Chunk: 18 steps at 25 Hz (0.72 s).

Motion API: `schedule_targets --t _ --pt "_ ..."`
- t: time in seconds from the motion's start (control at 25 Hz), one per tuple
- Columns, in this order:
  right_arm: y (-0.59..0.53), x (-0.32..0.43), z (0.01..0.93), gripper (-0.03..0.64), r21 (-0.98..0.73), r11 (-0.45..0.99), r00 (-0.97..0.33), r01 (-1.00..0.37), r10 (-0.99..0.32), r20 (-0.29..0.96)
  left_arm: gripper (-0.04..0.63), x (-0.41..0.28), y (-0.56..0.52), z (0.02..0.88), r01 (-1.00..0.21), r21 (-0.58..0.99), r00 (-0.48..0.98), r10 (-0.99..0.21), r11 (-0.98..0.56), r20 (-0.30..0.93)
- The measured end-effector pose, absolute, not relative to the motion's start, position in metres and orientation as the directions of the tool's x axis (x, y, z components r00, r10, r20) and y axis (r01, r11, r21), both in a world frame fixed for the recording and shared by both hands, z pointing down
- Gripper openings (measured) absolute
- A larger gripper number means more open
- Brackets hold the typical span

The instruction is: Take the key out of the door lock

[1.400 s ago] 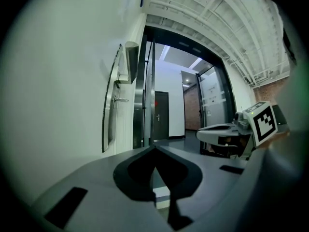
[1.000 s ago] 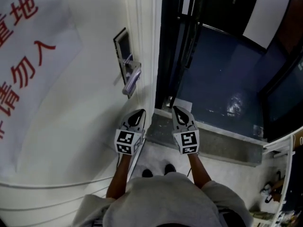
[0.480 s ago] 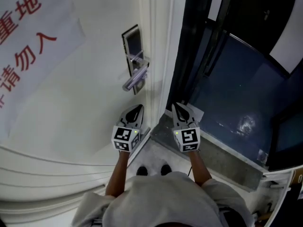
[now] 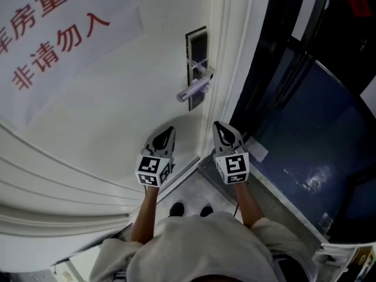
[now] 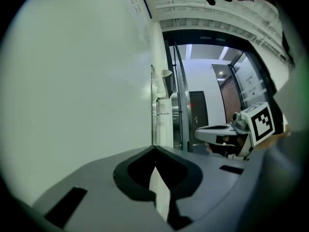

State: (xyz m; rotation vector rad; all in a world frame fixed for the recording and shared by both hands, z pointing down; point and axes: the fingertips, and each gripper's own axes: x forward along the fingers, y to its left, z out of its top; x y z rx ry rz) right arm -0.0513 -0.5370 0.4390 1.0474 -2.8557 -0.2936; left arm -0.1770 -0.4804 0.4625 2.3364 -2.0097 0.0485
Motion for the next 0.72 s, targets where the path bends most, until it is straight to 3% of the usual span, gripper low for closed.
schedule_targets --t 0.36,0.72 --pt "-0.528 -0.083 0.426 0.023 0.271 0.785 -0.815 -0.557 -0.579 0.002 0.017 -0.204 -0.454 0.462 -0.997 0.030 0.075 -0.995 -0.073 0.059" --pt "-0.546 -0.086 0.395 0.022 0.500 0.703 -0.818 -0.506 -0.575 -0.019 0.017 -0.200 -0.460 0.463 -0.994 0.030 0.107 -0.993 -0.105 0.058"
